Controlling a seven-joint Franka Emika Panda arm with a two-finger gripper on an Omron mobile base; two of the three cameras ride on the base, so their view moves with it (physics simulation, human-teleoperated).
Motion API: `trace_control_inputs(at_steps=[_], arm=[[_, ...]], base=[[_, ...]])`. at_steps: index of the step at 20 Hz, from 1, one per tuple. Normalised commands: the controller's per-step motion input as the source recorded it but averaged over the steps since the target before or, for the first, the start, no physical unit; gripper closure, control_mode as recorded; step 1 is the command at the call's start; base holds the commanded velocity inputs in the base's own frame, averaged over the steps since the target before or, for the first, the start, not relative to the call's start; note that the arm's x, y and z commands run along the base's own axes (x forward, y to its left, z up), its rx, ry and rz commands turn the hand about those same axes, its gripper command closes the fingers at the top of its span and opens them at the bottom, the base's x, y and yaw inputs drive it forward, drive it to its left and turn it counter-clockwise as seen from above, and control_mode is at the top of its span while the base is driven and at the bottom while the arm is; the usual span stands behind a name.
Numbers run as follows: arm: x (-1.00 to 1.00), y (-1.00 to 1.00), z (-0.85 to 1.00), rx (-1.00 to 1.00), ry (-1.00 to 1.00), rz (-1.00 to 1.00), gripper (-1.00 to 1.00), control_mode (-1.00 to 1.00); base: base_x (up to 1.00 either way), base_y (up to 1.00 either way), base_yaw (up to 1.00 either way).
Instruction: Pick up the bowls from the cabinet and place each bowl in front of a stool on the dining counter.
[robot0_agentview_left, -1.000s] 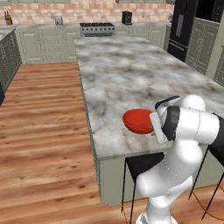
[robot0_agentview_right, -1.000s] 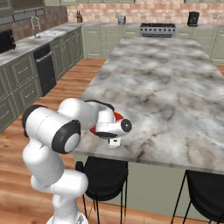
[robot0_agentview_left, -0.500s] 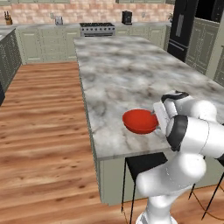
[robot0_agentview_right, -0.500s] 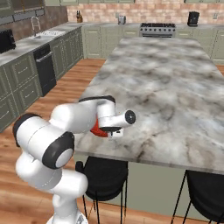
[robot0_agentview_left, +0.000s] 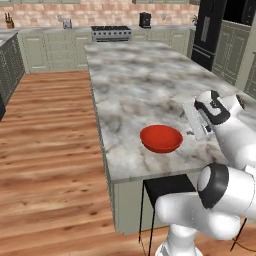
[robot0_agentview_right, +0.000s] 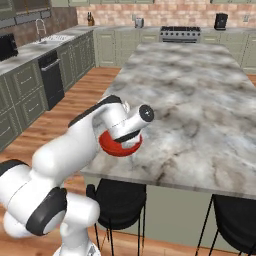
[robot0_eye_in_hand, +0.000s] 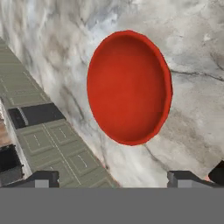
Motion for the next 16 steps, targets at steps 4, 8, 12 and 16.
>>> trace_control_inputs(at_steps=[4,8,12,16], arm=[[-0.67,0.16,1.0,-0.06,0.0,0.0,-1.0,-1.0],[-0.83,0.03,0.94,-0.04,0.0,0.0,-1.0,-1.0],[-0.76,0.0,0.92,-0.01,0.0,0.0,-1.0,-1.0],[-0.78,0.0,0.83,0.0,0.0,0.0,-1.0,-1.0]], base=[[0.0,0.0,0.0],[0.0,0.0,0.0],[0.0,0.0,0.0],[0.0,0.0,0.0]])
